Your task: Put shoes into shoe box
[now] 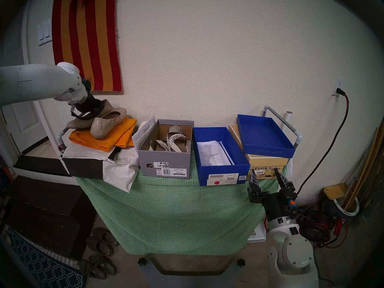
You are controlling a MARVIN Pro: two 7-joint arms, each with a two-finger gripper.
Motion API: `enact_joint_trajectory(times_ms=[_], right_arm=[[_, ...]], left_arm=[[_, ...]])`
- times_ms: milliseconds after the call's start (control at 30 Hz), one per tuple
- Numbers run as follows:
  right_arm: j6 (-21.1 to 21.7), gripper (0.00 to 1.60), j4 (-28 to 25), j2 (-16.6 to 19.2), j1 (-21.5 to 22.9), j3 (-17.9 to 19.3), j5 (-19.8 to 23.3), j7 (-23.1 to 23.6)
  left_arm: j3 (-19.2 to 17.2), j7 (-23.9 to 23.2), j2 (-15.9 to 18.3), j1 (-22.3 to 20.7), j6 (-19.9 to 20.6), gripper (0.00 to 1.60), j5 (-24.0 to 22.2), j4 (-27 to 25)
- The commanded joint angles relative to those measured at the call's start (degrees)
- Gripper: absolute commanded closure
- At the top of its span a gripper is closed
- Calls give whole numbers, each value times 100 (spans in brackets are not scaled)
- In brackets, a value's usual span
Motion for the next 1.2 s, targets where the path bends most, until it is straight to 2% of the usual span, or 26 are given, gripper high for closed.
enact_joint_trajectory(times_ms=[0, 200, 367, 400, 467, 500, 600, 700, 833, 1000, 1067, 1167], right_arm=[[0, 0, -4, -1, -2, -1, 2, 1], [0, 0, -5, -1, -2, -1, 3, 1], [0, 0, -5, -1, -2, -1, 3, 1], [0, 0, -5, -1, -2, -1, 3, 1], [0, 0, -4, -1, -2, -1, 3, 1], [0, 0, -4, -1, -2, -1, 2, 1], [-1, 0, -4, -1, -1, -1, 2, 0], [-1, 0, -3, -1, -1, -1, 1, 0], [-1, 0, -3, -1, -1, -1, 2, 0], [-1, 0, -4, -1, -1, -1, 2, 0], [-1, 0, -4, -1, -1, -1, 2, 0], [-1, 0, -3, -1, -1, -1, 2, 0]], left_arm=[[-397, -216, -459, -72, 578, 160, -436, 684], [-465, -296, -661, -160, 1318, 160, -593, 1141], [-488, -275, -414, -751, 1615, 160, -541, 741], [-656, -289, -377, -707, 1685, 160, -487, 821], [-711, -279, -310, -907, 1727, 160, -423, 694], [-849, -263, -315, -850, 1753, 160, -383, 781], [-1033, -255, -276, -1097, 1736, 160, -340, 799], [-1363, -269, -280, -1208, 1729, 160, -297, 925], [-1645, -267, -229, -1419, 1898, 160, -221, 645], [-1683, -280, -94, -1860, 2175, 160, -286, -137], [-1742, -331, -158, -1820, 2229, 160, -329, -97], [-1921, -423, -225, -1875, 2286, 160, -481, -465]])
